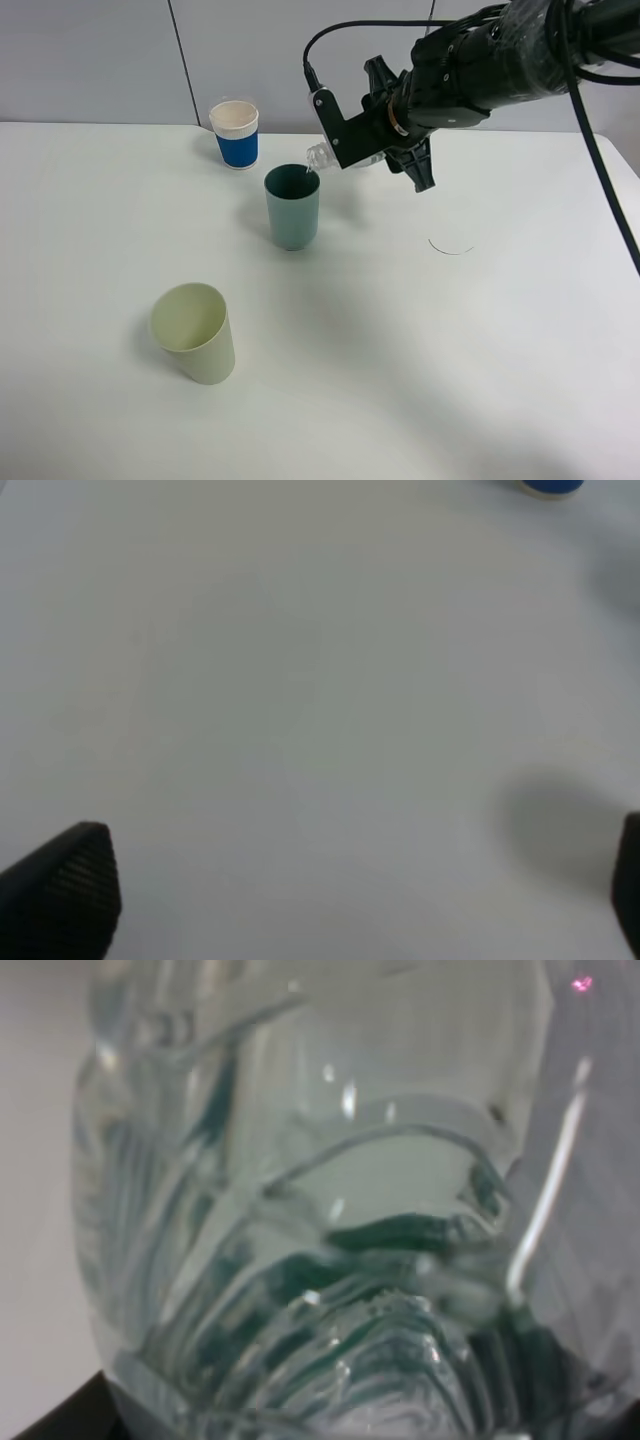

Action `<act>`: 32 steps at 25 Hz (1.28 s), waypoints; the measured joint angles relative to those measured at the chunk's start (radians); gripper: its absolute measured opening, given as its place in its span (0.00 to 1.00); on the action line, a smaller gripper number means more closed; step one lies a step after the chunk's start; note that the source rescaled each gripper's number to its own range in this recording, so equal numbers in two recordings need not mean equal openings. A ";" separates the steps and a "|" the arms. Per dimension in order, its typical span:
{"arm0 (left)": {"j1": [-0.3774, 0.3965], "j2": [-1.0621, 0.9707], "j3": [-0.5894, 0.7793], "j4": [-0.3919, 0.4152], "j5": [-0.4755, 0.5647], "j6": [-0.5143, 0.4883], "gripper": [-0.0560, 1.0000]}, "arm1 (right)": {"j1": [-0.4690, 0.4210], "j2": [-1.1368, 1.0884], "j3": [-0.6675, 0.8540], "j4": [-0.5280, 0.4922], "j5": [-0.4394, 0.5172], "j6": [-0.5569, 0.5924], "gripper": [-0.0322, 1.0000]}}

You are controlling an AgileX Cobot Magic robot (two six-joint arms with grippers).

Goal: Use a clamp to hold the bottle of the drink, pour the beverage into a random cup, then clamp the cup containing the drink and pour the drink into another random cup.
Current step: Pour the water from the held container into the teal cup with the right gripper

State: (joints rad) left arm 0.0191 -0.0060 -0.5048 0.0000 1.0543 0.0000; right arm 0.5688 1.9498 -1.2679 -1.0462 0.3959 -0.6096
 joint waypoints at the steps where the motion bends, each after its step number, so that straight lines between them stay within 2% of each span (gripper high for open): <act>1: 0.000 0.000 0.000 0.000 0.000 0.000 1.00 | 0.002 0.000 -0.007 0.000 0.002 0.000 0.04; 7: 0.000 0.000 0.000 0.000 0.000 0.000 1.00 | 0.015 0.000 -0.032 -0.005 0.018 0.000 0.04; 32: 0.000 0.000 0.000 0.000 0.000 0.000 1.00 | 0.029 0.000 -0.033 -0.166 0.046 0.000 0.04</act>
State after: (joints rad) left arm 0.0191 -0.0060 -0.5048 0.0000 1.0543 0.0000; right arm 0.5975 1.9498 -1.3007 -1.2123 0.4415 -0.6096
